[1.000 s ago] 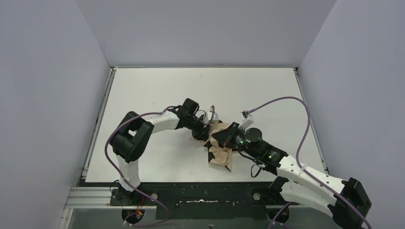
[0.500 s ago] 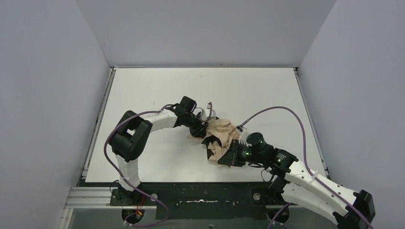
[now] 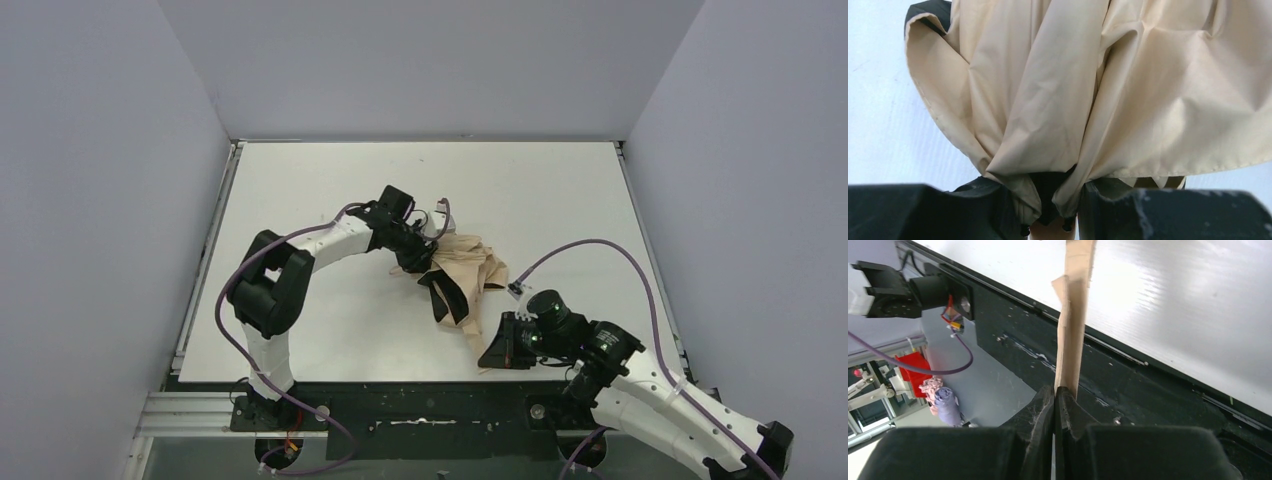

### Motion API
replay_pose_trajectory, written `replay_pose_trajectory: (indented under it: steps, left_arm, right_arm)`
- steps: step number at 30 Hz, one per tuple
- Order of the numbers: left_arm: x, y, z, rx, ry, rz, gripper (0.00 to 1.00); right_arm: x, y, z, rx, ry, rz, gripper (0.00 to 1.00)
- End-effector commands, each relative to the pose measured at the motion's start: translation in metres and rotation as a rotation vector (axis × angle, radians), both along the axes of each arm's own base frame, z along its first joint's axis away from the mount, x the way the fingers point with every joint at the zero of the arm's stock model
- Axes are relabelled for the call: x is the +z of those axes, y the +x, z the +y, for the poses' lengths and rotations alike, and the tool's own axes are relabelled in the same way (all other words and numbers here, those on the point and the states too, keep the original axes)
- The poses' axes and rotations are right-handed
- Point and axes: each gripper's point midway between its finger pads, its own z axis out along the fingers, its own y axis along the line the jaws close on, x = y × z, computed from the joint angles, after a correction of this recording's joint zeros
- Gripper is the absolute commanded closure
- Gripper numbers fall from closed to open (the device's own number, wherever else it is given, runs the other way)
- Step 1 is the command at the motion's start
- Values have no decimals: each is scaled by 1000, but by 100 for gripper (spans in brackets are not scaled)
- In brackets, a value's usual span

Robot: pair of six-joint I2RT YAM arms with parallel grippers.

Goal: Put away the umbrella

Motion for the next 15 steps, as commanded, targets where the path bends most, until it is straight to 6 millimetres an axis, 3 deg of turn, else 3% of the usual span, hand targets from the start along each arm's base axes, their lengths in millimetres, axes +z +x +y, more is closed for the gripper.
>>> replay_pose_trajectory:
  steps: [1, 15]
  left_arm:
    - [14, 36, 6, 47, 42, -110, 100]
    - [17, 73, 17, 157, 115, -228, 100]
  right_arm:
    - [-15, -20, -9, 20, -23, 92, 100]
    - [-66, -40, -22, -12, -118, 215, 100]
